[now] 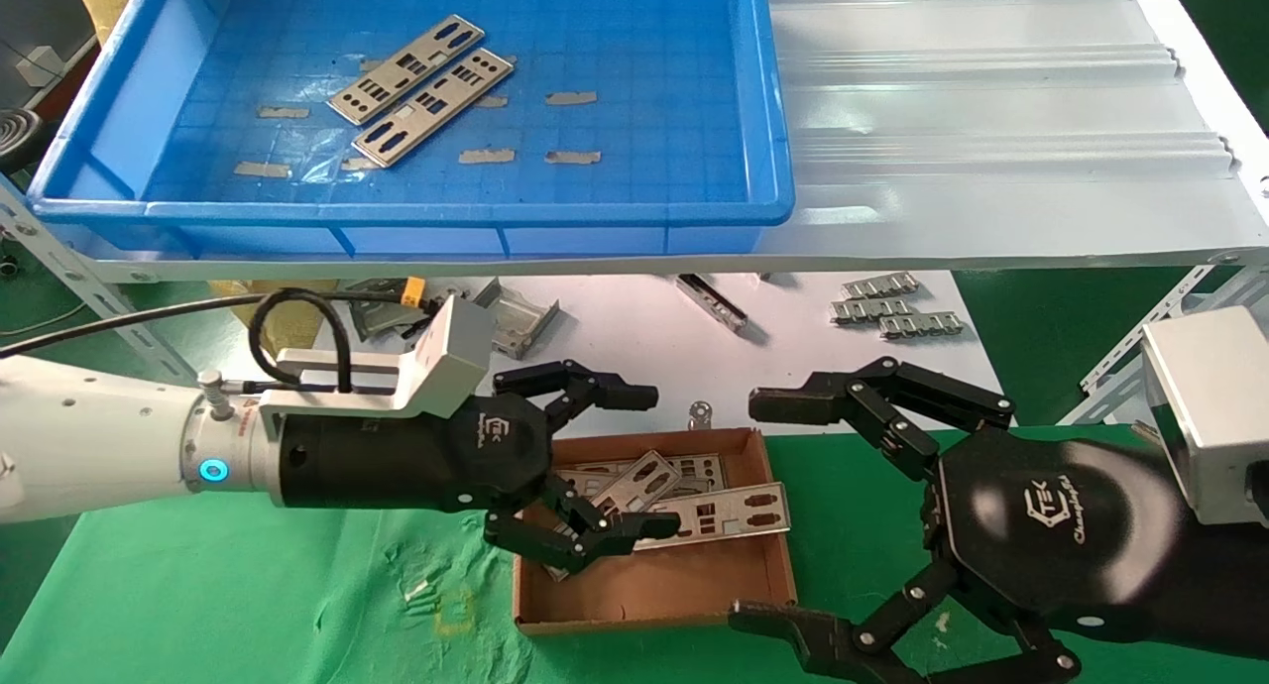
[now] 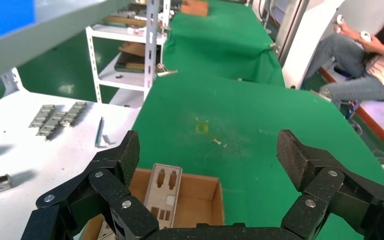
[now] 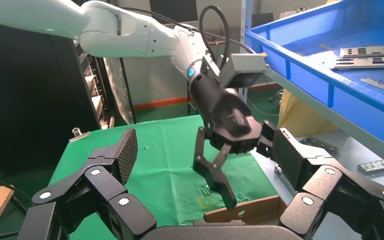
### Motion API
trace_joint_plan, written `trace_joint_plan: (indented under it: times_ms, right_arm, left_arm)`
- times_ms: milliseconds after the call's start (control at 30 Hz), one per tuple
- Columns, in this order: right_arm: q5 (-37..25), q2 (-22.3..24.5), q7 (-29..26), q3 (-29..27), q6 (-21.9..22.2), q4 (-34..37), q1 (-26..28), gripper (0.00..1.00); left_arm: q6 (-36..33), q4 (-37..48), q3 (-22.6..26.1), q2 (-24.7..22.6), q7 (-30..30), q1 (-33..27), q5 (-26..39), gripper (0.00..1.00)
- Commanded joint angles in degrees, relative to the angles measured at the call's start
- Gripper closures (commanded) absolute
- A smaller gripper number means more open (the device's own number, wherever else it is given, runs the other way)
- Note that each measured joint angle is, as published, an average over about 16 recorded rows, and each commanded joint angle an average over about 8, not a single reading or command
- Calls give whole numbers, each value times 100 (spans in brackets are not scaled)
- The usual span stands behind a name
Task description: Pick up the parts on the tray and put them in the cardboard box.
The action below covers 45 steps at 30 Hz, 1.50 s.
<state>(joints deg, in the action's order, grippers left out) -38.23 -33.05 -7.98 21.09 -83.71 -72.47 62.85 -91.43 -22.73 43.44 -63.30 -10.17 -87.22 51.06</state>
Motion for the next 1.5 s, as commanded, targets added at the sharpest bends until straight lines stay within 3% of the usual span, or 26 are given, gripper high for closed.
trace_joint_plan:
  times_ms: [33, 1500]
  right_arm:
    - [0, 0, 0, 0, 0, 0, 0, 0]
    - [2, 1, 1, 3, 1, 0, 1, 0]
  left_arm:
    - [23, -199, -108, 111, 82, 101, -36, 0]
    - [522, -4627, -2495, 2573, 1903, 2335, -837, 0]
